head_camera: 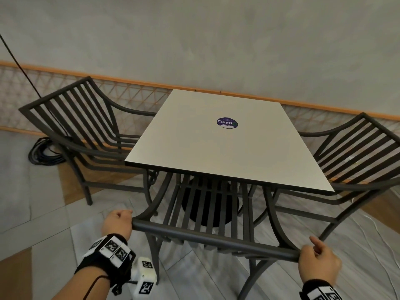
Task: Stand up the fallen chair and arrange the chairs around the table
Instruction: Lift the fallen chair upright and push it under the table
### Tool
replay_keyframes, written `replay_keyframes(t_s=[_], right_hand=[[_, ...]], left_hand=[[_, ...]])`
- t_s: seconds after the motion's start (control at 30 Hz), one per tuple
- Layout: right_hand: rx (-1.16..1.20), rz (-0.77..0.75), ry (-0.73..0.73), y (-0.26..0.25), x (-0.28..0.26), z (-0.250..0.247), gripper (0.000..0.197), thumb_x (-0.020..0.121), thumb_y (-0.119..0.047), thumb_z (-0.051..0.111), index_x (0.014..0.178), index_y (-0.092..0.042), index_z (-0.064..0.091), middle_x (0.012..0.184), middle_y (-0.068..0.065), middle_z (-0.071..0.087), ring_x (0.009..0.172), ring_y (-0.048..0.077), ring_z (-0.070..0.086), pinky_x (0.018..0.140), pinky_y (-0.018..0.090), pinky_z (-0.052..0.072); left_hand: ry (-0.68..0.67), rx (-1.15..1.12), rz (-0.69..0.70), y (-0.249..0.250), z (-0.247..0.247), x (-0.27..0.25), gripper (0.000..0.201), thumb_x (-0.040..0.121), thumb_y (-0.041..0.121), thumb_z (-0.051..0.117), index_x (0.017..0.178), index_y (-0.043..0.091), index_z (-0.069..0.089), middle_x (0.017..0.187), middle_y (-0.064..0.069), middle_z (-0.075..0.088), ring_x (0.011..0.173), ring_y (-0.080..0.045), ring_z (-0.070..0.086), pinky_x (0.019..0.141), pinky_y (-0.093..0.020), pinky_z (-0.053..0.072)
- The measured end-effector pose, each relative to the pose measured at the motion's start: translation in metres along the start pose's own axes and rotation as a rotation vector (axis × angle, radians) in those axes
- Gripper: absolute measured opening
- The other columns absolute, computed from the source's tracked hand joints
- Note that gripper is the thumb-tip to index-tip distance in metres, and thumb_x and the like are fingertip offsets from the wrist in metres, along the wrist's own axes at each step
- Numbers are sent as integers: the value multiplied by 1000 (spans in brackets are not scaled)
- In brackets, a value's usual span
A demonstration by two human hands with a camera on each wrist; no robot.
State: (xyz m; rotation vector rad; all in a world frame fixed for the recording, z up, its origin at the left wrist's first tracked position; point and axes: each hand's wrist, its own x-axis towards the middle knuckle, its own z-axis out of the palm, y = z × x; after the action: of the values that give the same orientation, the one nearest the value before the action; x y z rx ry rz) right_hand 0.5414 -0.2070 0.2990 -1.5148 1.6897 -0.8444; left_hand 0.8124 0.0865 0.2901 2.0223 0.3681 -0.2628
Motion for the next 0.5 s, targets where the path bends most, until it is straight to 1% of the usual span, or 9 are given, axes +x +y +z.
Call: replay_keyframes(t_s=[0.03,0.1,0.13,0.23,0.3,0.33,0.4,0.43,0.5], right_hand=[[1,12,1,1,0,0,33,87,-3,51,118,-9,59,125,23,47,92,31,54,95,54,47],[9,43,-1,1,-1,1,34,87,-4,51,120,-11,58,128,22,44,97,35,56,96,55,47],[13,52,2,0,-2,1,34,88,-4,50,120,-10,58,130,22,43,98,34,55,98,54,46],[21,54,27,1,2,5,32,90,-4,48,120,-9,57,136,20,37,89,29,49,98,52,43],[29,47,34,3,2,6,32,90,-5,47,121,-11,55,138,17,34,88,27,47,99,53,44],[18,37,36,3,1,6,32,91,-6,47,121,-11,55,139,17,34,90,28,48,100,52,43],[13,15,50,5,-1,7,32,90,-7,46,120,-11,56,138,20,37,101,36,52,102,52,42],[8,2,61,5,-3,8,32,90,-9,45,119,-13,56,137,21,40,105,39,53,101,53,43],[8,-2,87,6,-8,8,31,90,-14,44,118,-16,56,135,21,43,104,41,56,96,55,47]], left_hand=[[-6,13,6,-1,0,0,21,93,24,54,76,13,57,89,-22,63,87,-39,60,88,-46,51],[-24,58,23,-1,-1,2,21,95,23,52,85,6,60,93,-25,65,86,-37,58,82,-41,45],[-29,75,32,-1,-2,3,24,96,23,50,90,3,62,95,-26,65,87,-37,57,81,-40,43],[-48,109,39,1,-4,3,26,97,21,48,101,-1,62,93,-21,60,90,-36,56,82,-38,42],[-52,129,46,1,-4,3,26,97,20,47,101,0,62,92,-20,58,86,-33,54,80,-36,40],[-54,139,52,1,-5,3,25,97,20,46,98,0,62,94,-22,60,85,-33,53,79,-36,39],[-53,156,78,-1,-4,3,24,97,19,46,93,0,60,100,-29,64,90,-39,58,80,-39,43],[-52,172,92,-1,-5,3,26,97,19,46,95,-2,61,102,-31,64,94,-41,59,81,-40,45],[-61,219,139,-3,-5,4,32,99,20,41,102,-4,62,103,-31,65,98,-42,60,81,-40,45]])
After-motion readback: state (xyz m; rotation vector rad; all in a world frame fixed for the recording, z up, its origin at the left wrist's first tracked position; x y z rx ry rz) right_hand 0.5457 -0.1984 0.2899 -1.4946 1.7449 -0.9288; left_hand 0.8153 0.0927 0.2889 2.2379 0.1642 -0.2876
